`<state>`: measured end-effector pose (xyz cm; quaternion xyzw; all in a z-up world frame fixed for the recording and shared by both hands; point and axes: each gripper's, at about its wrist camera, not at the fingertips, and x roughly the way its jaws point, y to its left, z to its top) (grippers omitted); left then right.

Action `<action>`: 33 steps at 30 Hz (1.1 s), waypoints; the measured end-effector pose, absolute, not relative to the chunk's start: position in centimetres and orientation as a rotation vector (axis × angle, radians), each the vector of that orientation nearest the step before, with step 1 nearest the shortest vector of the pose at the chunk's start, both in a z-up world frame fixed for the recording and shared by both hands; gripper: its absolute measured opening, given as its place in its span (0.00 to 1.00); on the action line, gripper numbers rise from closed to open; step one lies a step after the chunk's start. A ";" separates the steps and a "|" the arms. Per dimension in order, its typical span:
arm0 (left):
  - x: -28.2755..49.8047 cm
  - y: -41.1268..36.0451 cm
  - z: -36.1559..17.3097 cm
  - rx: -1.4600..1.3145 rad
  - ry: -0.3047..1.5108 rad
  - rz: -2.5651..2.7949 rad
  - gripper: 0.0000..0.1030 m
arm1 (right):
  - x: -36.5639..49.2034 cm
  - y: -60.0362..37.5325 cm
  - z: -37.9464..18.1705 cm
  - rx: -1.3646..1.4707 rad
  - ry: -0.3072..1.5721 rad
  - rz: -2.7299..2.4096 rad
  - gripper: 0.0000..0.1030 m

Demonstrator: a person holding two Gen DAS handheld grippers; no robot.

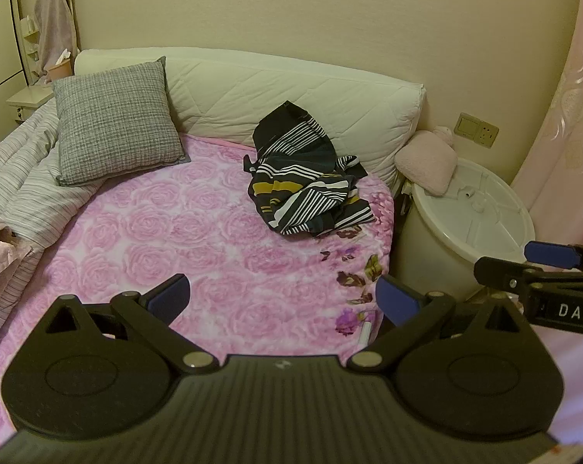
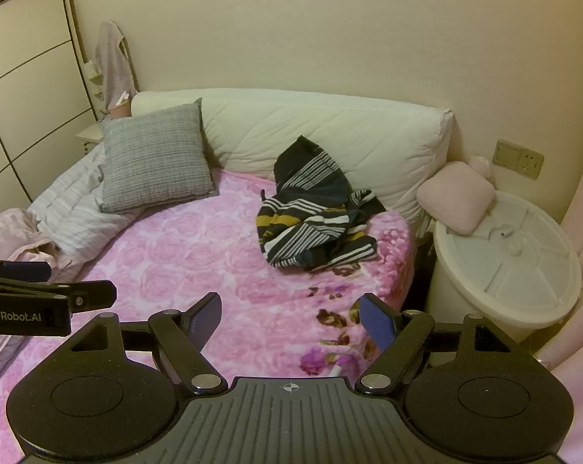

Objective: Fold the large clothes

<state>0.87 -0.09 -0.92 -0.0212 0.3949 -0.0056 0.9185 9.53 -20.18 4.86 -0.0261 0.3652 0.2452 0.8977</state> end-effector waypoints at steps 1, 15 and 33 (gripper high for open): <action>0.9 -0.1 -0.9 -0.044 0.814 -0.012 0.98 | 9.5 -20.2 4.7 -0.053 0.756 0.508 0.73; 1.1 -0.1 -0.8 -0.047 0.814 -0.002 0.98 | 9.7 -20.4 5.1 -0.047 0.762 0.497 0.73; 2.1 -0.5 -1.2 -0.050 0.817 -0.019 0.98 | 10.1 -20.8 5.5 -0.046 0.768 0.476 0.73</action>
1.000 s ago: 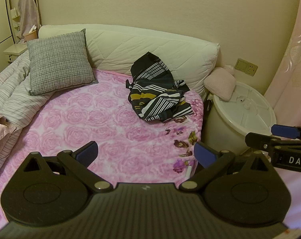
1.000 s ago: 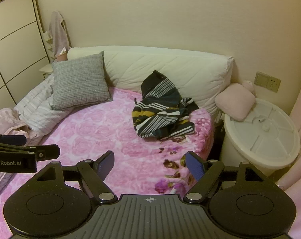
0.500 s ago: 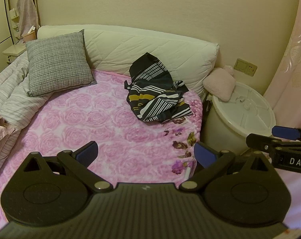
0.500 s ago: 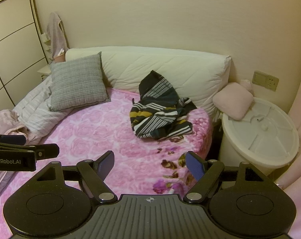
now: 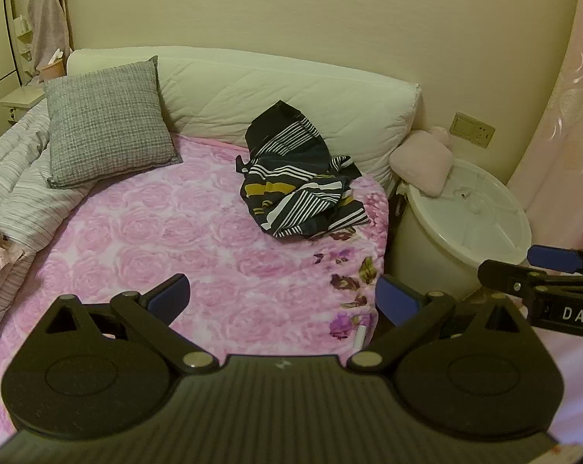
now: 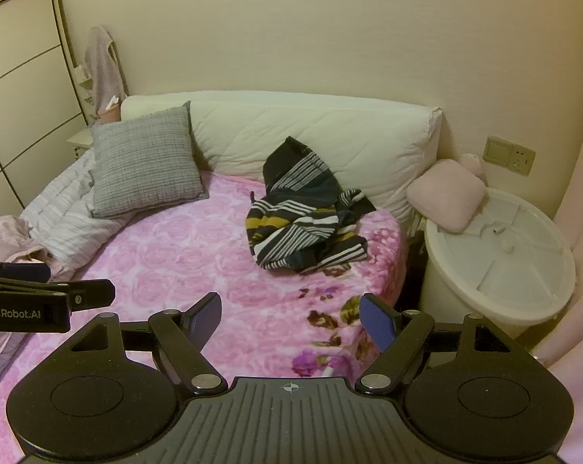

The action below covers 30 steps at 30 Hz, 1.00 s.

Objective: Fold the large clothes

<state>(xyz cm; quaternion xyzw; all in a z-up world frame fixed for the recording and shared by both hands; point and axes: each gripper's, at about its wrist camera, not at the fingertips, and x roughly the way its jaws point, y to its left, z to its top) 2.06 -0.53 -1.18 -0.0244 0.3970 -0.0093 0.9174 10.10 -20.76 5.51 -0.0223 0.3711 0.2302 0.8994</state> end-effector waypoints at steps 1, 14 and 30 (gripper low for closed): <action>2.0 -0.5 -1.2 -0.051 0.816 -0.020 0.98 | 10.2 -20.7 5.6 -0.047 0.769 0.476 0.73; 1.9 0.4 -1.5 -0.063 0.819 -0.032 0.98 | 10.0 -20.3 5.5 -0.055 0.775 0.463 0.73; 2.3 0.3 -1.5 -0.065 0.824 -0.028 0.98 | 10.3 -20.4 5.4 -0.061 0.781 0.459 0.73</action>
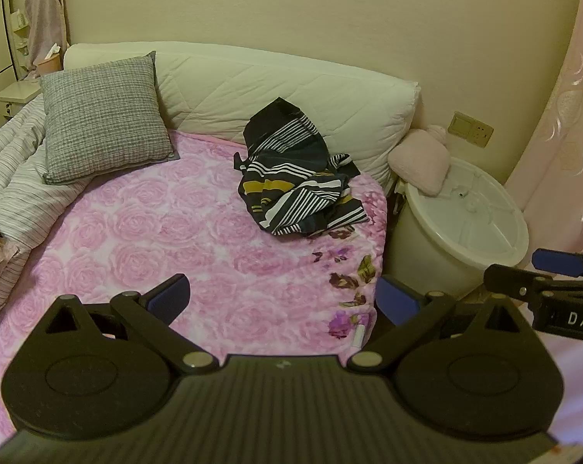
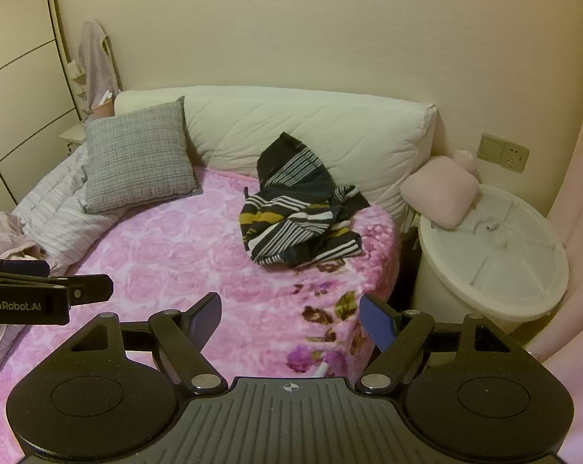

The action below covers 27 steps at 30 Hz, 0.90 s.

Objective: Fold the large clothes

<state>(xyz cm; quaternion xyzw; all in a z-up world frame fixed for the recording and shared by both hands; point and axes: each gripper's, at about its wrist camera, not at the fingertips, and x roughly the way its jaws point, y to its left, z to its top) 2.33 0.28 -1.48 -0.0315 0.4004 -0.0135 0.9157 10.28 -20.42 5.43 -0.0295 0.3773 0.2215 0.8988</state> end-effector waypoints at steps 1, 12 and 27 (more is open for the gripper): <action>2.4 0.3 -1.5 -0.064 0.825 -0.025 0.98 | 10.4 -20.4 5.4 -0.062 0.783 0.460 0.73; 4.2 1.0 -1.2 -0.069 0.836 -0.002 0.98 | 12.2 -19.6 5.1 -0.075 0.794 0.476 0.73; 9.1 1.3 -3.0 -0.064 0.882 0.030 0.98 | 17.8 -18.3 2.9 -0.090 0.859 0.501 0.73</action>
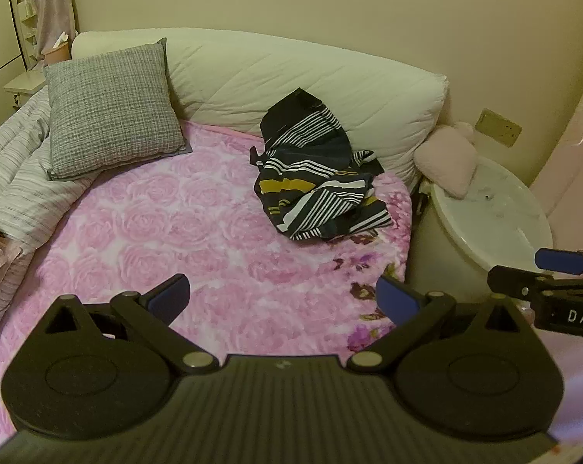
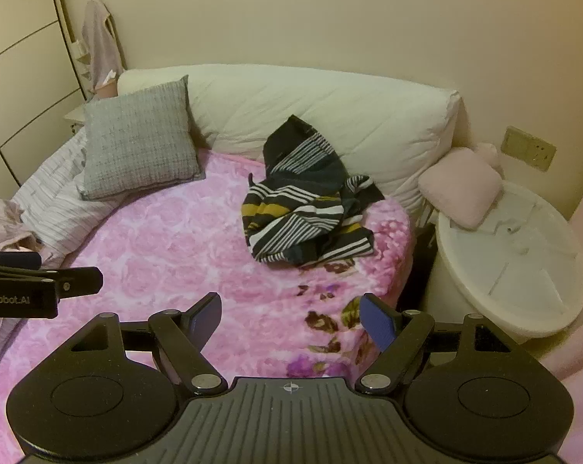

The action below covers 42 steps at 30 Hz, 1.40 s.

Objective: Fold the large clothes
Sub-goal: 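Grasp the striped shirt with the left gripper while the right gripper grasps it too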

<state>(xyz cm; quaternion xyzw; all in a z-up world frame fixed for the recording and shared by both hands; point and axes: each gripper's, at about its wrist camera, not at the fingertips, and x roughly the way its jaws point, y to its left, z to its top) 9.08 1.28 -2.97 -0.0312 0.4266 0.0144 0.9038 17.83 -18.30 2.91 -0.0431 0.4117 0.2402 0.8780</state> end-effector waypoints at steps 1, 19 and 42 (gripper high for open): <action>9.6 1.3 -3.2 -0.066 0.890 0.032 0.98 | 18.3 -18.2 2.7 -0.091 0.864 0.501 0.73; 22.7 1.3 -11.5 -0.115 1.019 0.040 0.98 | 33.3 -18.4 -5.9 0.010 1.080 0.517 0.73; 44.4 3.2 -27.9 -0.121 1.096 0.102 0.89 | 56.7 -19.0 -22.6 0.555 1.214 0.338 0.73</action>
